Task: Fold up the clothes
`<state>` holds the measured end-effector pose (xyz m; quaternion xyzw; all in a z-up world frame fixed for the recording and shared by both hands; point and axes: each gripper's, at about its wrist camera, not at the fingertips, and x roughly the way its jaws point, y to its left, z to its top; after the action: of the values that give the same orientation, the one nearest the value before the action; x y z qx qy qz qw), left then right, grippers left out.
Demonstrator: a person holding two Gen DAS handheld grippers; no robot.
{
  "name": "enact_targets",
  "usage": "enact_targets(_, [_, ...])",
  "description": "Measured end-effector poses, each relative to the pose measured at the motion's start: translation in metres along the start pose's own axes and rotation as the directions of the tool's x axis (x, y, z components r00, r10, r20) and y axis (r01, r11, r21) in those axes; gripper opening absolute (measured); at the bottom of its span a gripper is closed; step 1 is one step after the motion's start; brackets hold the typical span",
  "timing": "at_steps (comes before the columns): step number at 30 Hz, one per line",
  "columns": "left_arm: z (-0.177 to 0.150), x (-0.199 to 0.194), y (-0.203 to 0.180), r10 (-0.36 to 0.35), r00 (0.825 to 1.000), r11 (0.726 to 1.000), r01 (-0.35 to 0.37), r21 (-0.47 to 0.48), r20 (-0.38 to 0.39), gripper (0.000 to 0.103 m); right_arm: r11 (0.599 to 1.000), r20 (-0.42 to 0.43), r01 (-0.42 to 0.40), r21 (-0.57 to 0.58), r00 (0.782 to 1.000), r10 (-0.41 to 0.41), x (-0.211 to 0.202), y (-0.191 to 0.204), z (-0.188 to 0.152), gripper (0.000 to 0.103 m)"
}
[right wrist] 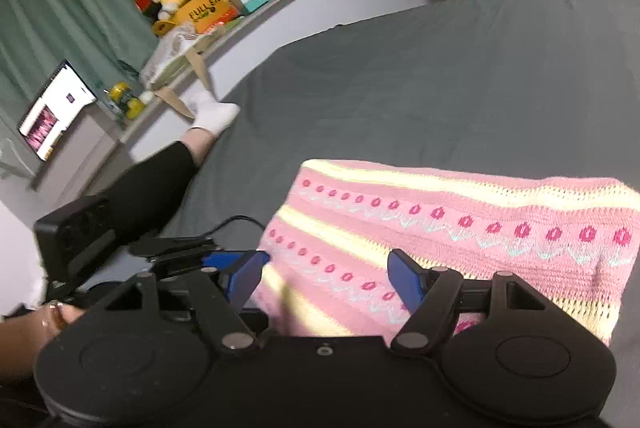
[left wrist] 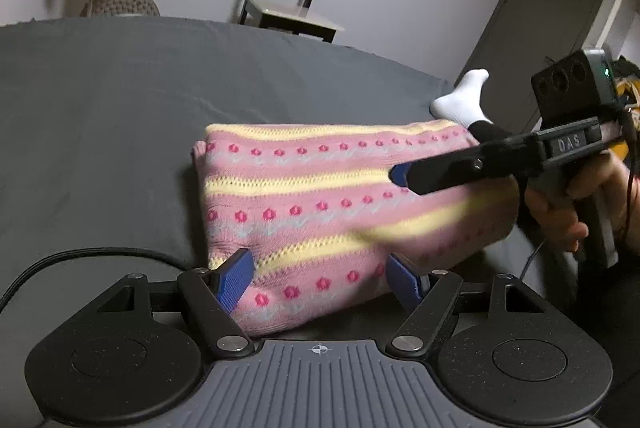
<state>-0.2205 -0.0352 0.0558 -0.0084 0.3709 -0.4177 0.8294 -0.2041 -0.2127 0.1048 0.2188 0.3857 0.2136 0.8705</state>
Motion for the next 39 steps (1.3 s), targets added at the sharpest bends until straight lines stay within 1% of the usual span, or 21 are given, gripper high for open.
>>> enact_targets(5, [0.006,-0.029,0.010,0.027,0.998,0.999,-0.026,-0.020,0.055,0.074,0.996,0.052,0.085,-0.008,0.995,-0.085,0.005,0.015,0.000,0.070])
enact_targets(7, [0.010,-0.042,0.014,0.038,0.996,0.999,-0.035,-0.030,0.078,0.075,0.990,0.112,0.129,-0.051,0.986,-0.123,0.008,0.034,-0.005,0.070])
enact_targets(9, [0.013,-0.057,0.021,0.064,0.993,0.997,-0.058,-0.054,0.103,0.076,0.964,0.165,0.206,-0.168,0.970,-0.178,0.014,0.061,-0.017,0.072])
enact_targets(10, [0.015,-0.066,0.028,0.095,0.989,0.993,-0.086,-0.083,0.116,0.076,0.934,0.191,0.259,-0.245,0.958,-0.216,0.021,0.077,-0.026,0.074])
enact_targets(11, [0.016,-0.075,0.036,0.117,0.984,0.988,-0.102,-0.117,0.134,0.076,0.895,0.219,0.312,-0.319,0.943,-0.250,0.029,0.093,-0.035,0.082])
enact_targets(12, [0.017,-0.084,0.046,0.129,0.980,0.981,-0.104,-0.161,0.152,0.076,0.846,0.248,0.364,-0.390,0.926,-0.284,0.037,0.109,-0.044,0.086])
enact_targets(14, [0.017,-0.100,0.064,0.149,0.972,0.962,-0.100,-0.256,0.180,0.076,0.705,0.281,0.466,-0.535,0.885,-0.372,0.060,0.138,-0.064,0.087])
enact_targets(16, [0.017,-0.115,0.077,0.161,0.966,0.938,-0.085,-0.337,0.204,0.076,0.515,0.289,0.541,-0.665,0.822,-0.490,0.090,0.161,-0.082,0.087])
enact_targets(18, [0.016,-0.127,0.084,0.164,0.961,0.922,-0.069,-0.380,0.224,0.077,0.321,0.316,0.571,-0.756,0.747,-0.584,0.116,0.172,-0.100,0.087])
enact_targets(19, [0.016,-0.132,0.086,0.163,0.960,0.919,-0.065,-0.389,0.226,0.080,0.254,0.326,0.568,-0.783,0.723,-0.609,0.125,0.175,-0.108,0.087])
enact_targets(21, [0.013,-0.135,0.088,0.184,0.962,0.911,-0.090,-0.403,0.201,0.087,0.149,0.350,0.562,-0.814,0.679,-0.646,0.138,0.174,-0.121,0.092])
enact_targets(23, [0.009,-0.131,0.088,0.216,0.964,0.902,-0.136,-0.410,0.155,0.087,0.046,0.378,0.547,-0.836,0.633,-0.676,0.150,0.173,-0.134,0.097])
enact_targets(25, [0.006,-0.123,0.087,0.217,0.970,0.899,-0.155,-0.408,0.108,0.087,-0.021,0.428,0.562,-0.827,0.603,-0.673,0.159,0.171,-0.138,0.101])
enact_targets(28, [0.005,-0.115,0.085,0.169,0.982,0.901,-0.119,-0.418,0.084,0.087,-0.057,0.460,0.582,-0.811,0.574,-0.677,0.171,0.171,-0.135,0.102])
enact_targets(30, [0.003,-0.113,0.087,0.126,0.987,0.887,-0.068,-0.457,0.097,0.087,-0.082,0.476,0.586,-0.806,0.559,-0.678,0.179,0.173,-0.134,0.102])
enact_targets(31, [0.001,-0.114,0.091,0.100,0.989,0.872,-0.035,-0.489,0.108,0.087,-0.090,0.483,0.589,-0.803,0.554,-0.678,0.182,0.174,-0.133,0.102])
enact_targets(32, [-0.002,-0.115,0.096,0.069,0.990,0.847,0.006,-0.532,0.120,0.087,-0.094,0.486,0.593,-0.800,0.548,-0.681,0.186,0.176,-0.131,0.102])
enact_targets(34, [-0.010,-0.112,0.106,0.007,0.990,0.781,0.084,-0.618,0.144,0.088,-0.097,0.493,0.603,-0.792,0.536,-0.685,0.191,0.178,-0.127,0.102])
enact_targets(37, [-0.023,-0.103,0.115,-0.074,0.986,0.679,0.161,-0.717,0.152,0.088,-0.076,0.503,0.636,-0.768,0.526,-0.686,0.192,0.178,-0.120,0.100])
enact_targets(38, [-0.024,-0.100,0.117,-0.092,0.984,0.657,0.176,-0.733,0.154,0.088,-0.071,0.506,0.643,-0.763,0.525,-0.684,0.191,0.177,-0.118,0.094])
enact_targets(39, [-0.026,-0.097,0.118,-0.104,0.983,0.644,0.185,-0.742,0.154,0.088,-0.068,0.510,0.649,-0.758,0.525,-0.682,0.190,0.176,-0.117,0.083])
